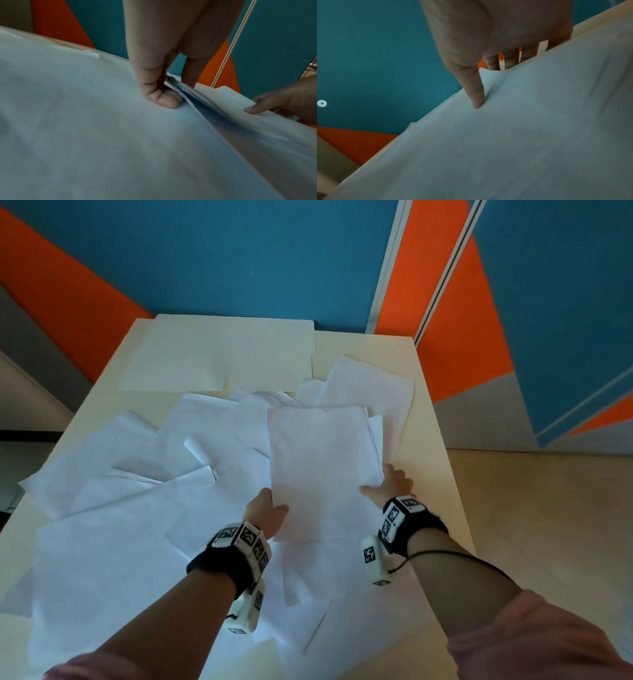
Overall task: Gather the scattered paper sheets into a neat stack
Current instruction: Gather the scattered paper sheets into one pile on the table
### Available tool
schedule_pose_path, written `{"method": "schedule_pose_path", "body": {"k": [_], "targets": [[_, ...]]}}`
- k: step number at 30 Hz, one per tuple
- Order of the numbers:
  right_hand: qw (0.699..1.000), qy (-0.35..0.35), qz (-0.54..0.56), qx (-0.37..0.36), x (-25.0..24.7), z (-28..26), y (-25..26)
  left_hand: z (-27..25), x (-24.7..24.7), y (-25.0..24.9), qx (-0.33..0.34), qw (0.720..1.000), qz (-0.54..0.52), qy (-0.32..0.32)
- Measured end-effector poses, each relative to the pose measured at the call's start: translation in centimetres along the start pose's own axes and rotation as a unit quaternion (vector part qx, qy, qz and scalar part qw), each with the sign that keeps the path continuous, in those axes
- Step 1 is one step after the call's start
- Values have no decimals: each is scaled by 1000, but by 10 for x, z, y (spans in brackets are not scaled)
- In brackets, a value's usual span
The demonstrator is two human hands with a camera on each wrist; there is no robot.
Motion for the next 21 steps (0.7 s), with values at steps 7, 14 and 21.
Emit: {"method": "schedule_pose_path", "body": {"k": [7, 14, 21], "targets": [[1000, -21, 15, -6, -10, 13, -1, -29, -74, 61, -103, 972, 28, -211], [998, -7, 55, -26, 6, 12, 16, -44, -85, 130, -257, 948, 6, -187], [991, 1, -120, -64, 19, -12, 33, -16, -94, 115, -202, 963, 0, -180]]}}
Point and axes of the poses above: each hand's wrist, its own z-axis towards the middle knuckle, its own x-axis out of the palm, y = z × x, the point moved 10 cm from there along z, towards the middle knuckle, and after that the axes turned 1 degree about z, right-handed, at the moved point
